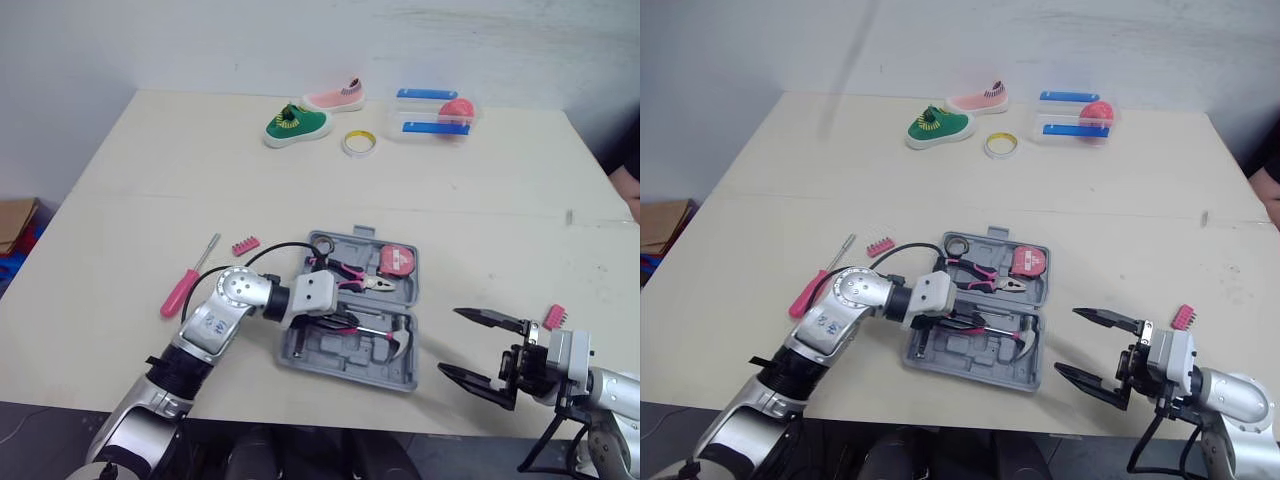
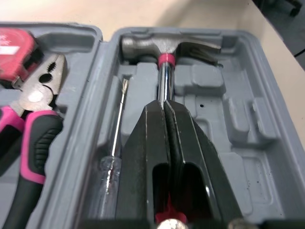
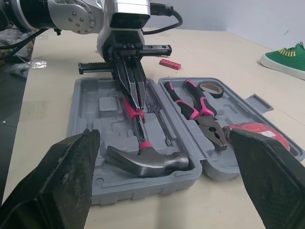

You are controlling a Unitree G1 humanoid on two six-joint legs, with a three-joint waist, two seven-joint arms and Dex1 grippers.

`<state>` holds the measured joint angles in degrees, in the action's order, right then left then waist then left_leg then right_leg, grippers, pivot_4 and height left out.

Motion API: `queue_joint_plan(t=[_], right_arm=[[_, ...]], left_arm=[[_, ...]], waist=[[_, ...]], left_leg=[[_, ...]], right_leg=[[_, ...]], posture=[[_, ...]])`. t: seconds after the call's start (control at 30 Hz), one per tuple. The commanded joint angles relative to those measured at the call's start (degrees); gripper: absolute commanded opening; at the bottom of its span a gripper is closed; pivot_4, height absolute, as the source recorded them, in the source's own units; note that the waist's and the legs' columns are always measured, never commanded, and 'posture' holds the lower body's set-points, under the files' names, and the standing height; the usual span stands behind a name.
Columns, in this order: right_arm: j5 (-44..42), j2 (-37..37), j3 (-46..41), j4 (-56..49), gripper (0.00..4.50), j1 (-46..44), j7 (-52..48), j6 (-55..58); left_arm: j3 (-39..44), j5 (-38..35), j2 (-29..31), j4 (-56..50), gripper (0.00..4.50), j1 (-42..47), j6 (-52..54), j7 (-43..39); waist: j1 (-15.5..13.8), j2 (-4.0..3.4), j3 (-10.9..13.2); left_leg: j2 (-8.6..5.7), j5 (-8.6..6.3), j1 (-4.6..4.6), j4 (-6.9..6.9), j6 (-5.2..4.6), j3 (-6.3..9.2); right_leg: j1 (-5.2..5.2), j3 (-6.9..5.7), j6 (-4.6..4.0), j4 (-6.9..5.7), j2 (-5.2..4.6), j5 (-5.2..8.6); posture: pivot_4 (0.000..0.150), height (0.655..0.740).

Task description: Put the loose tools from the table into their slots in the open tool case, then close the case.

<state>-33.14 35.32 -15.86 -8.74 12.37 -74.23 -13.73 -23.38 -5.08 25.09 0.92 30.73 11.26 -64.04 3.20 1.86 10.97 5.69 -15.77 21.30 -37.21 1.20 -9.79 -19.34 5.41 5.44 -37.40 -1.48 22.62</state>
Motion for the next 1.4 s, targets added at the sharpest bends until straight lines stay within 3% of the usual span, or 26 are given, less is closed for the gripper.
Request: queue_joint_plan(t=[0.03,0.37,0.57,0.77,0.83,1.0,1.03,1.1,1.2,1.33,1.4], right_arm=[[-0.2,-0.1,-0.6,0.3,4.50,-0.2,0.1,-1.3],[0.2,-0.2,0.2,1.7,4.50,-1.4,-0.1,-2.1],[0.0,0.0,0.4,1.9,4.50,-2.1,-0.3,-2.1],[0.1,0.4,0.4,2.2,4.50,-2.6,-0.4,-2.0],[0.4,0.4,0.4,2.2,4.50,-3.0,0.0,-2.0],[0.6,0.7,-0.1,2.7,4.50,-3.0,0.0,-2.0],[0.6,0.8,-0.2,2.8,4.50,-3.0,0.1,-2.0],[0.6,1.1,-0.6,3.2,4.50,-3.2,0.0,-2.1],[0.5,1.7,-1.1,3.9,4.50,-3.4,-0.1,-2.2],[-0.2,3.7,-4.9,7.7,4.50,-4.6,0.2,-2.3],[-0.1,4.3,-6.1,9.4,4.50,-4.6,-0.2,-2.7]], left_arm=[[-2.3,2.5,0.6,0.7,0.02,-0.4,1.2,-0.2],[-8.1,9.2,0.4,6.2,0.02,0.0,8.1,3.6],[-8.1,7.9,-2.0,8.3,0.02,-0.2,13.3,5.9],[-10.3,9.1,-1.1,9.2,0.02,0.0,15.5,6.0],[-8.1,6.9,-2.2,8.4,0.02,-0.4,11.2,6.1],[1.4,-1.7,-4.9,4.2,0.02,-1.4,-3.2,4.1],[2.8,-2.6,-5.0,3.8,0.02,-1.5,-6.1,3.8],[6.1,-7.0,-5.6,2.0,0.02,-1.9,-10.1,1.6],[9.7,-12.5,-6.3,-0.7,0.02,-3.0,-11.8,-0.3],[22.3,-16.9,-2.2,-4.6,0.02,-5.0,-12.0,5.7],[25.2,-17.4,-0.1,-5.3,0.87,-5.9,-11.4,7.1]], waist=[[0.0,-0.01,0.0],[-0.1,-0.14,-0.5],[-0.5,-0.40,-1.1],[-0.3,-0.30,-1.9],[-0.2,-0.30,-1.9],[-0.3,-0.39,-1.8],[-0.3,-0.39,-1.7],[-0.4,-0.45,-1.5],[-0.9,-0.55,-1.5],[-1.1,-0.61,-1.3],[-1.1,-0.60,-1.2]], left_leg=[[0.00,0.00,-0.03,0.00,0.00,0.01],[-0.04,-0.21,-0.44,0.11,-0.22,0.46],[-0.13,-0.69,-1.06,0.26,-0.36,0.66],[-0.23,-0.77,-1.08,0.39,-0.49,0.62],[-0.31,-0.76,-1.12,0.57,-0.51,0.61],[-0.71,-0.55,-1.25,1.07,-0.70,0.69],[-0.72,-0.51,-0.98,1.07,-0.72,0.68],[-0.75,-0.27,-0.65,1.07,-0.86,0.68],[-0.75,-0.28,-0.16,1.07,-0.64,0.74],[-0.72,-0.23,0.15,0.94,-0.56,0.56],[-0.65,-0.21,0.14,0.94,-0.51,0.54]], right_leg=[[0.04,-0.01,0.00,0.01,-0.01,0.00],[0.93,-0.38,-0.04,0.58,-0.10,-0.16],[2.02,-0.58,-0.24,1.45,-0.31,-0.14],[2.24,-0.64,-0.35,1.83,-0.49,-0.16],[2.44,-0.65,-0.88,1.89,-0.60,0.12],[2.31,-0.77,-0.87,2.09,-0.97,0.12],[2.01,-0.77,-0.82,2.05,-0.97,0.10],[1.66,-0.81,0.13,2.02,-0.97,-0.41],[1.19,-0.93,0.06,2.07,-0.94,-0.34],[0.76,-0.69,0.31,1.96,-0.81,-0.20],[0.73,-0.66,0.37,1.92,-0.75,-0.16]], posture=[[0.150,0.7400],[0.150,0.7400],[0.150,0.7400],[0.150,0.7400],[0.150,0.7400],[0.150,0.7400],[0.150,0.7400],[0.150,0.7400],[0.150,0.7400],[0.150,0.7400],[0.150,0.7400]])
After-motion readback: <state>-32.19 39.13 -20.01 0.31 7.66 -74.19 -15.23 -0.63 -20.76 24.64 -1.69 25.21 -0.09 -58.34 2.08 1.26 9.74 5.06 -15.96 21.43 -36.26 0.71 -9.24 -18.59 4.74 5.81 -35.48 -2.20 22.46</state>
